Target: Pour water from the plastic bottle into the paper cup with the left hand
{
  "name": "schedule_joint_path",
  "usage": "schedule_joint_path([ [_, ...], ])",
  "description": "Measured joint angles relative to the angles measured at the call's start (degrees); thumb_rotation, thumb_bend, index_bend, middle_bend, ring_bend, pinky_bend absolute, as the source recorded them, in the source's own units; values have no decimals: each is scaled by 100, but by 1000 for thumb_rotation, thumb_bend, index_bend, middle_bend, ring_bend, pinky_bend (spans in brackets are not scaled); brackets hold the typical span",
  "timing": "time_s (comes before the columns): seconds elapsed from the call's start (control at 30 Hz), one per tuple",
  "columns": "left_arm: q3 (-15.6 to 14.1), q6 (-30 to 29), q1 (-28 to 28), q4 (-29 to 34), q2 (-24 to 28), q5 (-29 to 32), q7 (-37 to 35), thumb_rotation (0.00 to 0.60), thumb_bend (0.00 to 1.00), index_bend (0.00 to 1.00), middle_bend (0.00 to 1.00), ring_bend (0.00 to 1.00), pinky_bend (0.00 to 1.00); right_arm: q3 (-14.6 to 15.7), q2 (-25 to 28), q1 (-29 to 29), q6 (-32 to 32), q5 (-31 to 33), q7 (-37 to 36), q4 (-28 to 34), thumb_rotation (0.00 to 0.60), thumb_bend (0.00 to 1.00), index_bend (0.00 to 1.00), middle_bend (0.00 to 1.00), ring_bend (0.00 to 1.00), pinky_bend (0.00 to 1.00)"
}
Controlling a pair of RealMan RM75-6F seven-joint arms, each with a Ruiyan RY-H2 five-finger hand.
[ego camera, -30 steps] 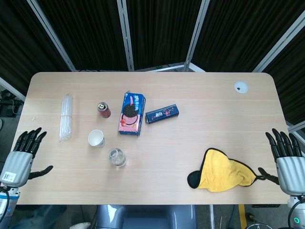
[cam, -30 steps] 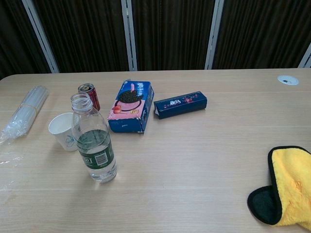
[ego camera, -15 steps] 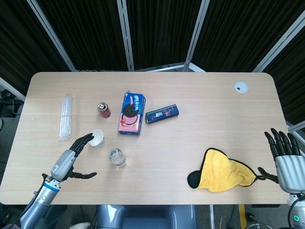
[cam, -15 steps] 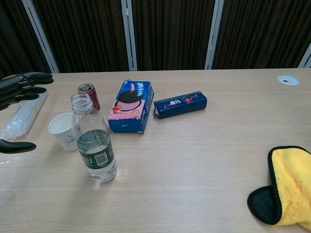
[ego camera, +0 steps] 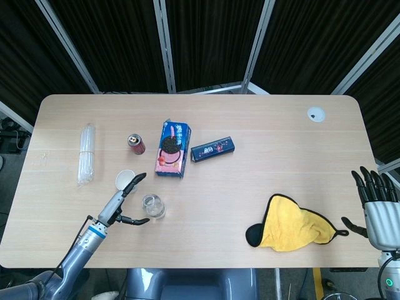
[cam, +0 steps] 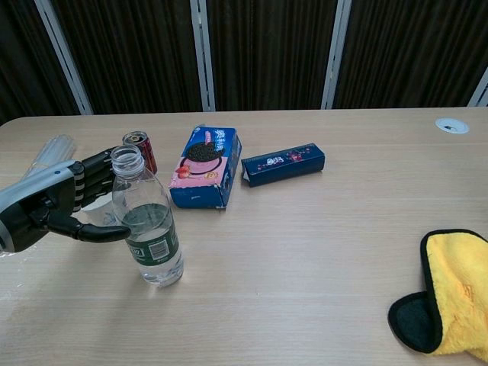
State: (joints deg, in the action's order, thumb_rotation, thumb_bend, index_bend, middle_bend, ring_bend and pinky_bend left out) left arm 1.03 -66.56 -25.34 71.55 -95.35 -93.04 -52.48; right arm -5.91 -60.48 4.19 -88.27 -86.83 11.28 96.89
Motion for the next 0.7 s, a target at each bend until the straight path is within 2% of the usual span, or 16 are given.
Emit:
schedule_joint_path([
  [0.37, -67, 301, -280, -689, -613, 68, -333, 600, 0, 1, 0, 0, 0, -52, -57, 61, 138, 195, 70, -73, 600, 0, 0, 0, 0, 0],
  [0.5, -82, 344, -350, -912, -839, 89, -430, 600, 0, 38, 2, 0, 12, -78, -58, 75, 165, 260, 49, -99, 600, 0, 0, 0, 0, 0],
  [0.57, -80, 351, -369, -976, -905, 102, -467, 600, 0, 119, 53, 14, 63, -87, -55, 78, 170, 282, 34, -111, 600, 0, 0, 0, 0, 0],
  [0.63, -78, 354, -386, -1035, -976, 119, -535, 600, 11, 242, 165, 73, 133, -96, -51, 81, 184, 311, 3, -129, 600, 0, 0, 0, 0, 0],
  [0.7, -77, 349, -399, -1113, -1049, 135, -603, 600, 105, 410, 326, 187, 212, -101, -47, 85, 194, 329, -14, -143, 600, 0, 0, 0, 0, 0],
])
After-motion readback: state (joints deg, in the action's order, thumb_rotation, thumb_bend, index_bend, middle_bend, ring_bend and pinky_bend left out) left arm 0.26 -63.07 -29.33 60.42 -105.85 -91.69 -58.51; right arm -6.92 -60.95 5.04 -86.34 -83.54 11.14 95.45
